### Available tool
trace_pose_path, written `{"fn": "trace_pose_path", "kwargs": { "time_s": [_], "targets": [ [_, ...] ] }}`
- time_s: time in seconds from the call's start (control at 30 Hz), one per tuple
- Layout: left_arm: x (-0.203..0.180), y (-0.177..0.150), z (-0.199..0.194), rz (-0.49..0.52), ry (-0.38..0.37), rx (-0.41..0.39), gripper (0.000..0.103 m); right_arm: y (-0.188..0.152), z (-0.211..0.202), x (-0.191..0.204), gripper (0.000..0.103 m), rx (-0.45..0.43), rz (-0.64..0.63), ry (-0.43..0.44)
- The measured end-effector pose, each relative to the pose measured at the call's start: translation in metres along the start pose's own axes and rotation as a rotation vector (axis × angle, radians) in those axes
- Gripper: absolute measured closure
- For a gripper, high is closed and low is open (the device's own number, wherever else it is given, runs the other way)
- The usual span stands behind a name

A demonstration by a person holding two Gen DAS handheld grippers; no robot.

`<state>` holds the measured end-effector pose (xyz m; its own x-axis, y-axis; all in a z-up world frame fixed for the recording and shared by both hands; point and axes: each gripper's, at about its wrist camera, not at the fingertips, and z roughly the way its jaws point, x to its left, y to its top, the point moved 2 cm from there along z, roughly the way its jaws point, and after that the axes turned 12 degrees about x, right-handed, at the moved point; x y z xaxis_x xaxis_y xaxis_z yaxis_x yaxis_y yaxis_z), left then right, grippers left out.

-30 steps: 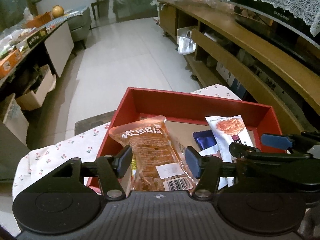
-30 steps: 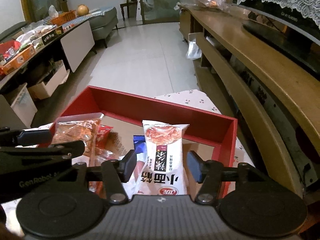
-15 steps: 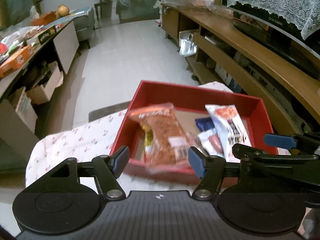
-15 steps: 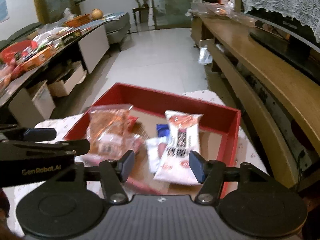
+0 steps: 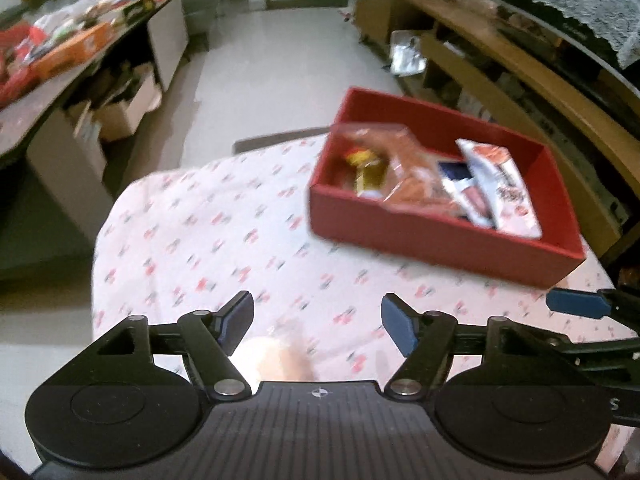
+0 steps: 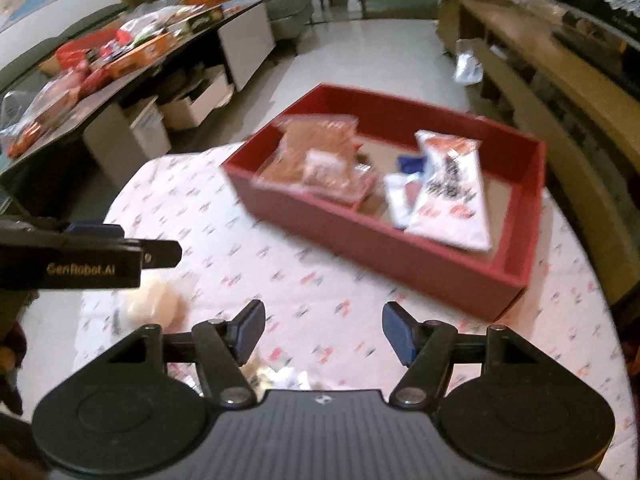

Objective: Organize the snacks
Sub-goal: 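Move both tools back toward the snacks left on the table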

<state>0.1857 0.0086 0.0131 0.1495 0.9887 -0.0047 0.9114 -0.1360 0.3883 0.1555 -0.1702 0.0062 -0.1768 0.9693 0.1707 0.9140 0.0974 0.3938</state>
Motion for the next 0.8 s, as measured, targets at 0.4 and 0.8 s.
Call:
{"fn": "trace_pose_path", "kwargs": {
  "time_s": [0.4, 0.8],
  "targets": [
    [0.039, -0.016, 0.021, -0.044, -0.004, 0.098, 0.022, -0.012, 0.007, 0.033, 0.021, 0.045, -0.083, 0.038],
    [0.037, -0.017, 0.060, -0.070, 0.002, 0.216, 0.014, -0.013, 0.018, 0.023, 0.020, 0.090, -0.068, 0.034]
  ]
}}
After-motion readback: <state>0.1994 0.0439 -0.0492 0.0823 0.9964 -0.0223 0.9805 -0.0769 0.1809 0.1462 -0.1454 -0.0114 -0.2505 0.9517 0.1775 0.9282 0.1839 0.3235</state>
